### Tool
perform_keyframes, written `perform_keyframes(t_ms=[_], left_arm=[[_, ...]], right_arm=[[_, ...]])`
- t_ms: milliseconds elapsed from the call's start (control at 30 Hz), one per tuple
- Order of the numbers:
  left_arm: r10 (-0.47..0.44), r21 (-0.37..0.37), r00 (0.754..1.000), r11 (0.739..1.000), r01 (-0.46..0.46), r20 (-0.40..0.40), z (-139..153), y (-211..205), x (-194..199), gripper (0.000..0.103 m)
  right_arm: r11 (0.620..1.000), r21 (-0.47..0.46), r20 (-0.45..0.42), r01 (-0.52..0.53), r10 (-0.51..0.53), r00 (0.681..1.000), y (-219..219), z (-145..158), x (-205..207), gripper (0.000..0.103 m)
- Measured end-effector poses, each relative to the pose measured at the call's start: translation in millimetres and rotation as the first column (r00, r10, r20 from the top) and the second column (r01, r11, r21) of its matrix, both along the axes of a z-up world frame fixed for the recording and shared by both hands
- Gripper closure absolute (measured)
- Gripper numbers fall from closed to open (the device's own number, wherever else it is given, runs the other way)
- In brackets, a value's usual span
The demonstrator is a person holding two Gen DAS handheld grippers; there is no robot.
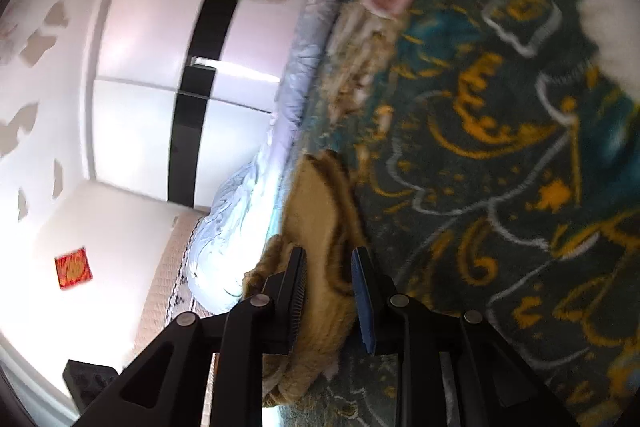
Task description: Fold clothes
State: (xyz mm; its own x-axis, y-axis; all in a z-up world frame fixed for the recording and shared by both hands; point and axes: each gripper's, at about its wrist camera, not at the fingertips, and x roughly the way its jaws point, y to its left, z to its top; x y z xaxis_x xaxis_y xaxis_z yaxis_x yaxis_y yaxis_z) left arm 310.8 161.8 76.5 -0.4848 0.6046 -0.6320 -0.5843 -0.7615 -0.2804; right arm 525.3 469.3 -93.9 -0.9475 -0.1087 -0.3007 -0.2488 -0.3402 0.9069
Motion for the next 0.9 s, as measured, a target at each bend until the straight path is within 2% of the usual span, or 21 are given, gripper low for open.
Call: perform_keyframes(t_ms=[33, 67, 100, 167, 367, 500, 633, 733, 900], left_arm=[[0.047, -0.015, 0.999, 0.999, -0.047, 0.001, -3.8, -11.3, -7.7, 0.048], [0.095, -0.031, 0.996, 0.995, -0.094, 0.002, -7.6, -22.6, -15.3, 0.048], [0.129, -0.031, 0.991, 0.991, -0.127, 0.034, -16.3, -30.8, -22.7, 0.048], [0.195, -0.035, 0.976, 0.981, -0.193, 0.098, -33.9, -47.1, -37.3, 0.048], [0.198, -0.019, 0.956, 0.980, -0.199, 0.218, -72.2, -51.4, -47.3, 0.048], [0.197, -0.008, 0.935, 0.979, -0.204, 0.296, -97.7, -54.3, -54.0, 0.047], [0.184, 0.018, 0.933, 0.980, -0.199, 0.310, -101.4, -58.2, -54.8, 0.047], [0.175, 0.033, 0.931, 0.980, -0.196, 0.320, -103.7, -64.8, -54.6, 0.046], [0.168, 0.056, 0.926, 0.979, -0.198, 0.338, -108.3, -67.1, -58.5, 0.046]], right_arm=[[0.999, 0.029, -0.014, -0.022, 0.023, 1.000, -4.5, 9.6, 2.3, 0.076], [0.997, 0.054, -0.023, -0.049, 0.050, 0.998, -8.9, 23.2, -17.9, 0.070], [0.994, 0.073, -0.023, -0.077, 0.079, 0.997, -15.6, 28.9, -31.5, 0.061], [0.985, 0.110, -0.021, -0.134, 0.137, 0.990, -29.8, 38.0, -55.9, 0.050], [0.956, 0.160, 0.105, -0.247, 0.232, 0.967, -50.3, 51.5, -108.2, 0.048], [0.927, 0.189, 0.234, -0.324, 0.278, 0.932, -46.7, 52.5, -130.3, 0.048], [0.900, 0.164, 0.279, -0.403, 0.350, 0.894, -44.5, 49.2, -154.6, 0.047], [0.896, 0.153, 0.368, -0.417, 0.340, 0.866, -44.0, 44.8, -179.3, 0.047], [0.879, 0.191, 0.428, -0.438, 0.327, 0.843, -56.9, 54.2, -195.2, 0.049]])
